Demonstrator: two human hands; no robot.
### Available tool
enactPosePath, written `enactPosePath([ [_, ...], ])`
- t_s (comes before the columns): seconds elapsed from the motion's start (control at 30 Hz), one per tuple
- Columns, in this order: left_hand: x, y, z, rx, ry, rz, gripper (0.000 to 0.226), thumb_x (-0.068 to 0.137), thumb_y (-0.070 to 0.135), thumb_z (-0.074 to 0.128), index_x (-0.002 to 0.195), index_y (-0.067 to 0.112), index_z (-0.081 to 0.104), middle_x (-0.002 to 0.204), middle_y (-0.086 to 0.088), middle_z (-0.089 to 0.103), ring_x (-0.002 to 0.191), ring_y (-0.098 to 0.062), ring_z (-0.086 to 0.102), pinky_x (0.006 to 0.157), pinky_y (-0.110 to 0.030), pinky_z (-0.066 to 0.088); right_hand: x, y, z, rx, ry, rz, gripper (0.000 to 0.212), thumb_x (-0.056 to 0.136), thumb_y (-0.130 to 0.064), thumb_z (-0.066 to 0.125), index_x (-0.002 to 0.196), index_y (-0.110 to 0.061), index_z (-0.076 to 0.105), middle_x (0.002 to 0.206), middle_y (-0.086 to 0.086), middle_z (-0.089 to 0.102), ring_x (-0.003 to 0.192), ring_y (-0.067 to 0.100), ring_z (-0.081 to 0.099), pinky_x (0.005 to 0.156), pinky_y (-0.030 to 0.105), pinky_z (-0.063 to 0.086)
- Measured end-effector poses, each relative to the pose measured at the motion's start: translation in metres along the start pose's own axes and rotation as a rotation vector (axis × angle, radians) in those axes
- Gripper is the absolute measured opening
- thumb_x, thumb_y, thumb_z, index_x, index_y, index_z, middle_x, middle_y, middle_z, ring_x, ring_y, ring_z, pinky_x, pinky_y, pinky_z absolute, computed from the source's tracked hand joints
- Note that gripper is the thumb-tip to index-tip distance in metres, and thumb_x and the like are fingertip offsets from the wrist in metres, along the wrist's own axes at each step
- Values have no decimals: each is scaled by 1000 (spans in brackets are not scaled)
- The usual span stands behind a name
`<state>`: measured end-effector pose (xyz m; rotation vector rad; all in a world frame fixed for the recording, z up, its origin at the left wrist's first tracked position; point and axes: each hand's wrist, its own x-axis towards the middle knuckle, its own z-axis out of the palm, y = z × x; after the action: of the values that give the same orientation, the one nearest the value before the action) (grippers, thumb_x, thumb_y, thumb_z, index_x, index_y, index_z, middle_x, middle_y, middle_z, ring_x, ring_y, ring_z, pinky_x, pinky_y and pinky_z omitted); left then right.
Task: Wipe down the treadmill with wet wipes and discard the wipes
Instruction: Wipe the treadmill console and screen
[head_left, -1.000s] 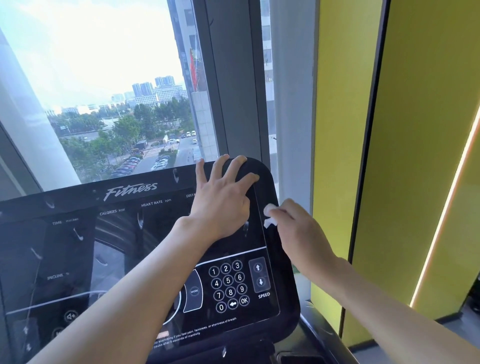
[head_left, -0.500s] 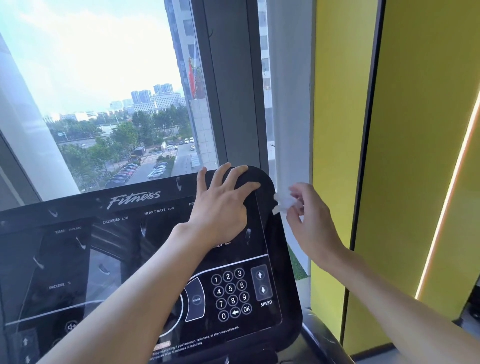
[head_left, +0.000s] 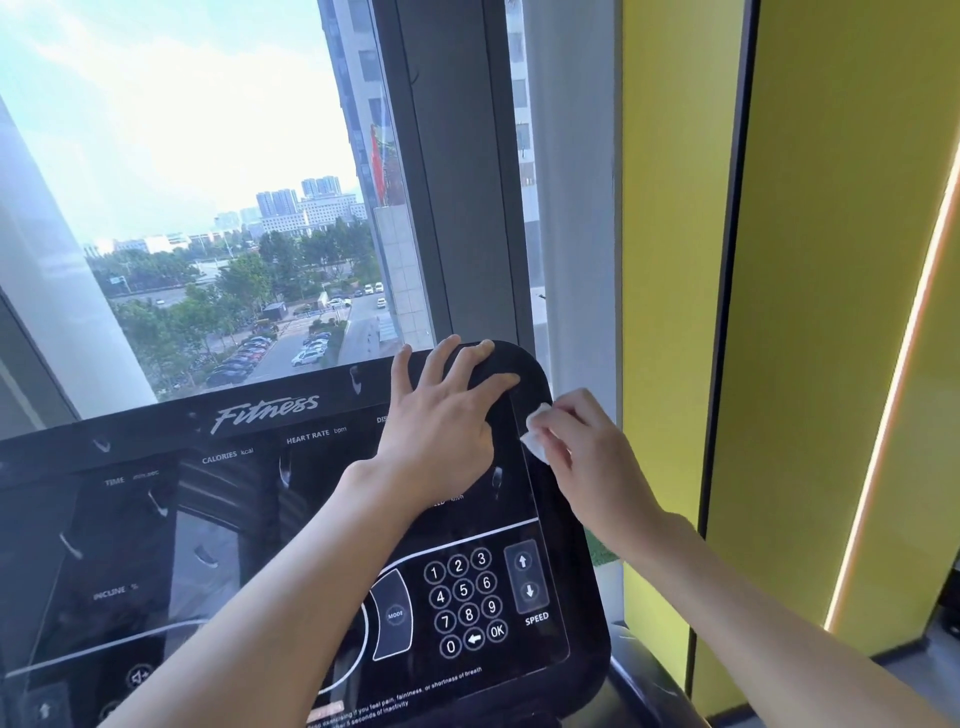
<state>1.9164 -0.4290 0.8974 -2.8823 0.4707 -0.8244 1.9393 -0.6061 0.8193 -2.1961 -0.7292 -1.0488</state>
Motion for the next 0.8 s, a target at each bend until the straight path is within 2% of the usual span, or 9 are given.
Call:
enactPosePath([
  [0.13,-1,-3,-6,-19,-30,12,63,90,19,43,147,44,35,161,10,16,151,-18,2,119,-57,-2,-23,-1,5,-43,8,-32,7,94,-4,59,94,-1,65,102,6,51,83,18,56,70,29,56],
  [0.23,-2,-6,-11,-51,-41,28,64,90,17,44,148,42,34,161,11,13,151,-15,4,120,-54,-1,-51,4,3,-103,-80,-136,19,94,-10,60,111,-4,66,121,7,54,97,20,60,78,26,58],
  [0.37,-3,-15,-14,-135,7,-23,73,87,10,43,153,31,21,164,2,5,150,-15,13,123,-42,-1,-40,12,1,-107,-77,-130,26,101,-48,49,126,-44,53,117,-32,49,104,-19,46,101,18,41],
  [0.4,-4,-18,-13,-141,13,-34,75,86,7,42,155,27,18,165,1,4,151,-15,8,124,-38,-2,-29,11,-1,-83,-63,-93,28,101,-46,51,127,-40,55,118,-29,51,104,-18,46,100,17,41],
  [0.43,-5,-21,-12,-136,15,-31,77,86,5,41,156,23,16,165,0,5,152,-14,2,124,-35,-4,-16,11,-2,-61,-76,-63,26,99,-32,59,125,-28,61,119,-19,56,107,-9,50,95,18,45],
  [0.5,-8,-27,-10,-140,10,-9,78,86,1,40,157,19,14,166,1,7,152,-12,-5,123,-31,-6,0,15,2,-119,9,-147,27,86,0,72,112,-6,69,112,5,63,103,20,59,84,28,55],
  [0.53,-9,-29,-11,-152,6,-8,78,85,0,39,157,20,15,166,2,8,152,-11,-6,123,-31,-6,3,15,3,-150,17,-173,28,81,7,74,108,-1,70,107,9,65,99,27,59,79,32,57],
  [0.7,-10,-34,-15,-111,-14,-28,75,88,5,42,155,27,20,165,11,8,153,-14,-4,123,-42,-6,-3,2,0,-161,-53,-273,19,84,7,66,97,-4,70,95,5,63,92,22,58,74,22,51],
  [0.8,-9,-34,-16,-174,3,-60,75,85,1,41,153,28,28,164,13,16,152,-13,4,123,-40,-3,32,3,0,-98,78,-142,22,83,13,66,96,-5,69,89,4,60,87,23,56,70,33,54],
])
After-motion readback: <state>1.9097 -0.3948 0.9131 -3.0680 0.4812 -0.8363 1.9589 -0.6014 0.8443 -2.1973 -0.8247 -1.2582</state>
